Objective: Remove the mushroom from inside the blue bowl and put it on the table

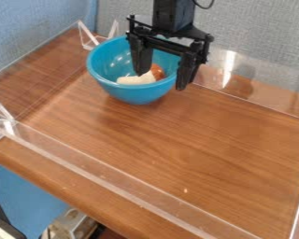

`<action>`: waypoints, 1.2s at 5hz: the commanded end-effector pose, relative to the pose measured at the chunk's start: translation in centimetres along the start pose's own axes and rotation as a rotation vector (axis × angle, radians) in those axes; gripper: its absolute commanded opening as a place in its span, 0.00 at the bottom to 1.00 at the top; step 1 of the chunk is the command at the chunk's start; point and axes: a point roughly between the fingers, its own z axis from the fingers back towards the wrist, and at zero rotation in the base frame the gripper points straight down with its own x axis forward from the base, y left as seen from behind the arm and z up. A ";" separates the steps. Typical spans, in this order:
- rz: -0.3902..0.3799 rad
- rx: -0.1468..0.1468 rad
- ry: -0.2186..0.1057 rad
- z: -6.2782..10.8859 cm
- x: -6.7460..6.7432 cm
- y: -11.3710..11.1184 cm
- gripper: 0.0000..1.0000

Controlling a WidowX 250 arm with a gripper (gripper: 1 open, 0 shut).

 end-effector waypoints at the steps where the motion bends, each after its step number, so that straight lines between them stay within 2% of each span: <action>1: -0.150 0.014 0.001 0.2 1.7 1.1 1.00; 2: -0.300 0.027 0.003 0.4 3.6 2.8 1.00; 3: -0.361 0.030 0.003 -0.7 3.6 5.6 1.00; 4: -0.421 0.033 0.005 -2.2 3.6 8.7 1.00; 6: -0.449 0.030 0.001 -3.1 4.5 10.2 1.00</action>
